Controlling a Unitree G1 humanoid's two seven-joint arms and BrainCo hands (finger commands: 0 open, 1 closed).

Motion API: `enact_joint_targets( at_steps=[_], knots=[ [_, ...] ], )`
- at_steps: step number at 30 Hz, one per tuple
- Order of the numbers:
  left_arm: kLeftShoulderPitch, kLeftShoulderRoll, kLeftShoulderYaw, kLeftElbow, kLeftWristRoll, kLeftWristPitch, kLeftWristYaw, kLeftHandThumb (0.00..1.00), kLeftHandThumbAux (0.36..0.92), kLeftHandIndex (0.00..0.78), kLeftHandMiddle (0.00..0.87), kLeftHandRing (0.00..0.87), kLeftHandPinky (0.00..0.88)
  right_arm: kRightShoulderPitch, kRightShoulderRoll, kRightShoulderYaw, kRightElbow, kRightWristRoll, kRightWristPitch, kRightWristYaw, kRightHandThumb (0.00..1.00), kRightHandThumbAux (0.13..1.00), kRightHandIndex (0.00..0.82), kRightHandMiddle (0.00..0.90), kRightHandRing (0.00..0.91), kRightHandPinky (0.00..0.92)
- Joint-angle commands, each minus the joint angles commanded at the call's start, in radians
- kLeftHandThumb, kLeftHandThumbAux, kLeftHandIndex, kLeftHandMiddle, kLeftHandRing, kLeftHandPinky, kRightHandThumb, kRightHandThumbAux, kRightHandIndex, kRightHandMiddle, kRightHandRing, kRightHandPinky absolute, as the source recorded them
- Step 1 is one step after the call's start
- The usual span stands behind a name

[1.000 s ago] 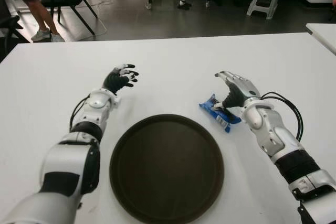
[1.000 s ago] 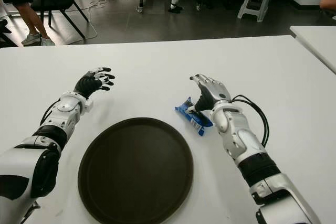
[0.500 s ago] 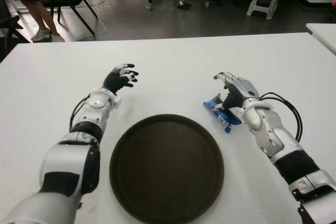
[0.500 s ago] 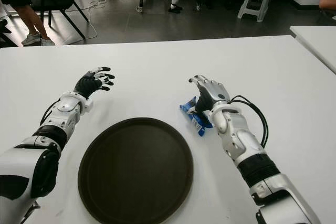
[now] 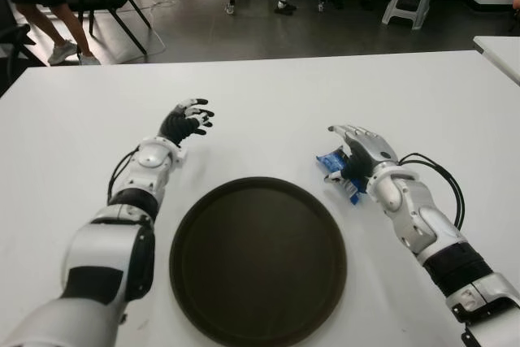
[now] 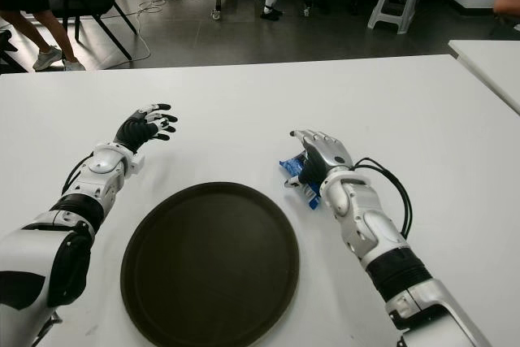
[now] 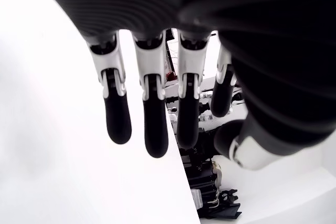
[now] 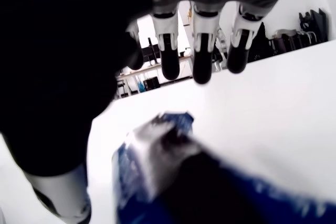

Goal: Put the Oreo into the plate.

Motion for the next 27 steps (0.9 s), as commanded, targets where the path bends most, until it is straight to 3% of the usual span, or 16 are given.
enact_joint_targets(
  at_steps=[13,27],
  knots=[
    [0.002,-0.002,0.004,-0.003,-0.005,-0.006,0.003,0.093,0.648,0.216,0.340,0.363,0.378,0.024,0.007,-0.004,-0.030,-0.002,0.011,-0.010,0.000,0.778,0.114,0.175,0.192,0.184],
    [0.003,0.000,0.004,-0.007,-0.005,-0.011,-0.004,0.072,0.667,0.233,0.346,0.365,0.373,0.049,0.009,-0.004,-0.074,-0.012,0.040,-0.006,0.000,0.759,0.091,0.135,0.147,0.125]
  ],
)
